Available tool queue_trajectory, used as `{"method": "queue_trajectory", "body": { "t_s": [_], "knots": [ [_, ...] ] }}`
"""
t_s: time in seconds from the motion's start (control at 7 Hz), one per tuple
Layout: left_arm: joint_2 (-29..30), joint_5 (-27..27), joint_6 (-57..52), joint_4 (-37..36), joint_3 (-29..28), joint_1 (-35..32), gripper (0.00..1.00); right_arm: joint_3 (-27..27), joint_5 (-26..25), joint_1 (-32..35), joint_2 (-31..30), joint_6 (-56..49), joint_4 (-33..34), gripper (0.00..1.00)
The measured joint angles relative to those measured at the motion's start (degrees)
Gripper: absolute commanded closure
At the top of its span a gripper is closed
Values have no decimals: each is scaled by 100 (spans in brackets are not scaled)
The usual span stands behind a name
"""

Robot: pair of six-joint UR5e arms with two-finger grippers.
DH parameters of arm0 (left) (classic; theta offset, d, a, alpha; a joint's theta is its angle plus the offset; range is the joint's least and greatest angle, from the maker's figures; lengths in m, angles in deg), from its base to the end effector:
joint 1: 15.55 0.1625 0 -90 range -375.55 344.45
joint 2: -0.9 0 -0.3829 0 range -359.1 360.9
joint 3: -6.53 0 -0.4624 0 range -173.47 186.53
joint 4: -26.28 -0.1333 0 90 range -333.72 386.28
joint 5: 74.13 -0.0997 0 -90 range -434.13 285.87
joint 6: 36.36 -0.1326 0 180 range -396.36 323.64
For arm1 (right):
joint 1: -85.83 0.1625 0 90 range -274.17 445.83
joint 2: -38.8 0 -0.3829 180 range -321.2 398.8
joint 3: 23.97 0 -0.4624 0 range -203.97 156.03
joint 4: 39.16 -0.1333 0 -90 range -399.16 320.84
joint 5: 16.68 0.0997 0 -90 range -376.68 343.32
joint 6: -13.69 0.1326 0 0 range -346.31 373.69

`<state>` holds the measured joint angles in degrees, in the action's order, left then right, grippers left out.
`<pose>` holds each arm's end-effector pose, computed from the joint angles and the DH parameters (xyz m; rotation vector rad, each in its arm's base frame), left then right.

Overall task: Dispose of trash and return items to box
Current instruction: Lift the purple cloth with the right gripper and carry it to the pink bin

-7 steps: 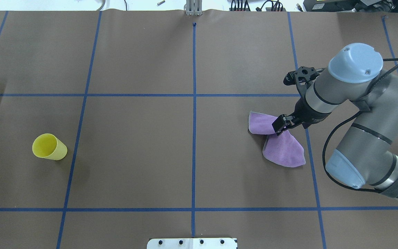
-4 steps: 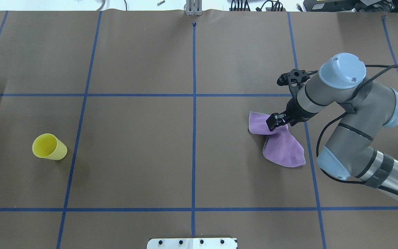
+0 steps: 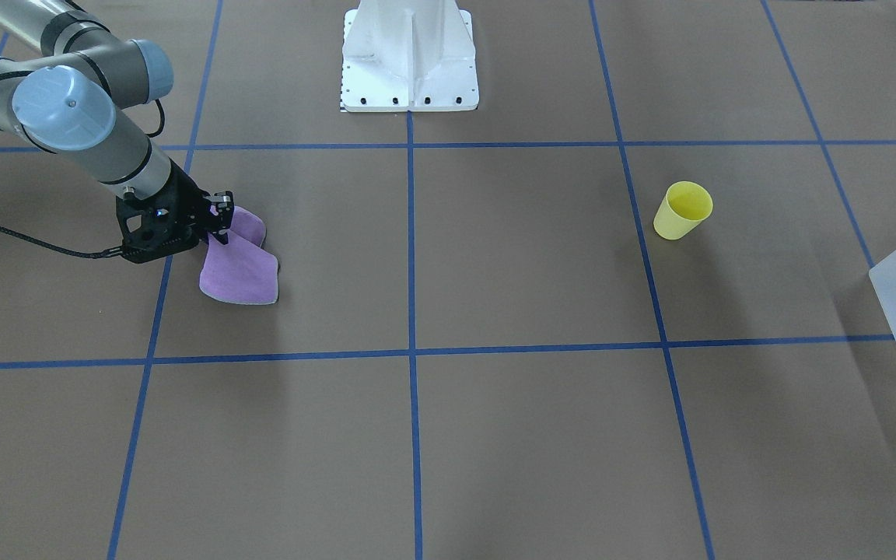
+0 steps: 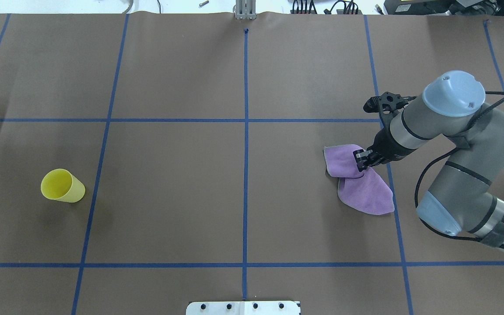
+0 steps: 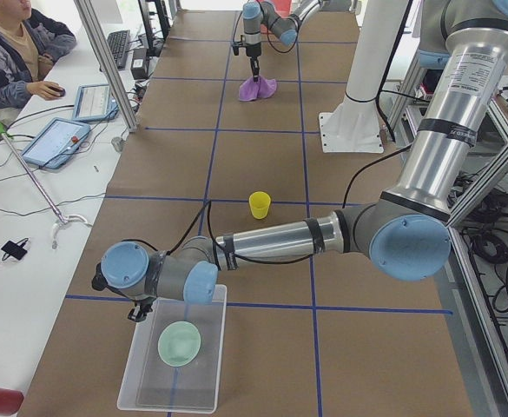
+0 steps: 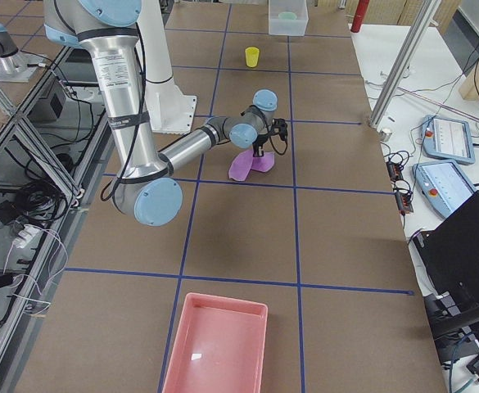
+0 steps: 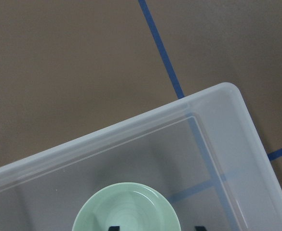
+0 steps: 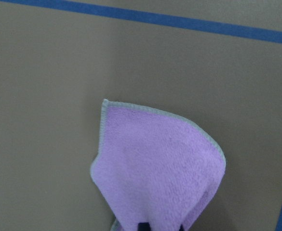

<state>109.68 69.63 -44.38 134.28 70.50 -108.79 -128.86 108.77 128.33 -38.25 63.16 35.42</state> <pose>-0.0656 -0.6919 0.6418 0.2648 0.9147 0.1650 -0.4347 -0.4748 0.3301 0.0433 -0.9364 -0.2016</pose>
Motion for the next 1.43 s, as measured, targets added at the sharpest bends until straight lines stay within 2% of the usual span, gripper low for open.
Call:
{"method": "queue_trajectory", "body": {
  "t_s": [0.14,0.43,0.57,0.86,1.0,1.14,1.43],
  "knots": [
    [-97,7,612,-449,794,75,25,-378,93,120,-167,26,225,100],
    [-463,-37,2240,-741,2299,678,23,-1535,452,957,-635,-401,1390,100],
    [-553,-95,2964,-761,2782,1042,21,-1883,740,1674,-968,-1207,1948,100],
    [-788,-452,3930,-763,3501,1737,21,-2002,1065,3194,-1707,-3478,2859,100],
    [-914,-608,4292,-753,3792,2031,21,-1803,1035,4025,-1916,-4919,3390,100],
    [-992,-729,4475,-738,3930,2224,21,-1295,879,4807,-1875,-6320,3815,100],
    [-1068,-889,4545,-707,3984,2382,21,264,406,5976,-1456,-8459,3992,100]
  ]
}}
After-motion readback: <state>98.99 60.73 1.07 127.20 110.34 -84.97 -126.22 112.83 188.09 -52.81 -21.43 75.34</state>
